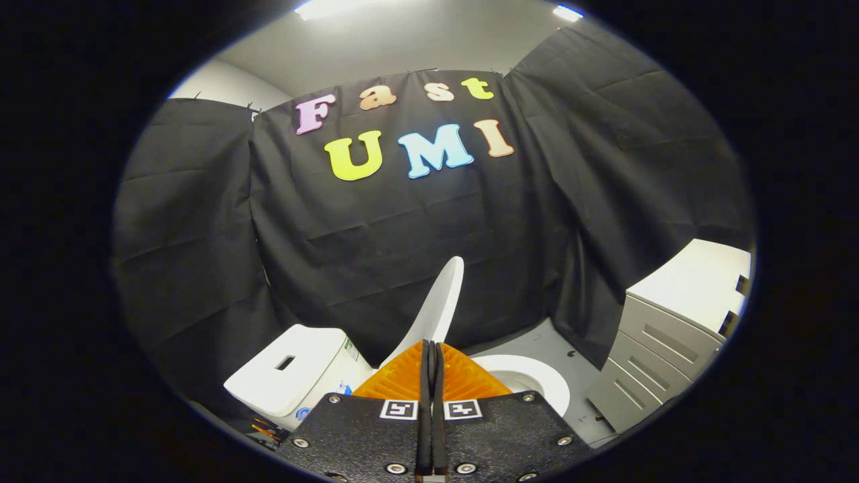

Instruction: Open the toilet lid.

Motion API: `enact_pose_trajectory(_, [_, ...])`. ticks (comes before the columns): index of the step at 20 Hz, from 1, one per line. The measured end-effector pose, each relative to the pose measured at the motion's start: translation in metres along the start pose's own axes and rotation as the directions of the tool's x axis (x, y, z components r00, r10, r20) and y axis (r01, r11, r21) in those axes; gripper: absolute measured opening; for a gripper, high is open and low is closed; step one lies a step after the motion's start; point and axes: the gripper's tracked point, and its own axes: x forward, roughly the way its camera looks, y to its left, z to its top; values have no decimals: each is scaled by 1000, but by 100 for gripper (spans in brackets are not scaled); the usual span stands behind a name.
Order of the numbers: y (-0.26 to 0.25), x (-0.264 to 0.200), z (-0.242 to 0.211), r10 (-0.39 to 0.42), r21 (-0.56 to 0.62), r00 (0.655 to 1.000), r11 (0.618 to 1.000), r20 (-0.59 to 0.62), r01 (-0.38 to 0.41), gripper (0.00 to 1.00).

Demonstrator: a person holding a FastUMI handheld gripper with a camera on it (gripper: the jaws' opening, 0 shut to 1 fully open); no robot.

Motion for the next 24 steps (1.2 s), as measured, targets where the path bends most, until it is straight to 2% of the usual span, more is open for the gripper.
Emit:
enact_pose_trajectory(14, [82,3,26,31,-163,998,986,48,-22,0])
enact_pose_trajectory(24, [125,6,29,71,-101,993,993,91,-61,0])
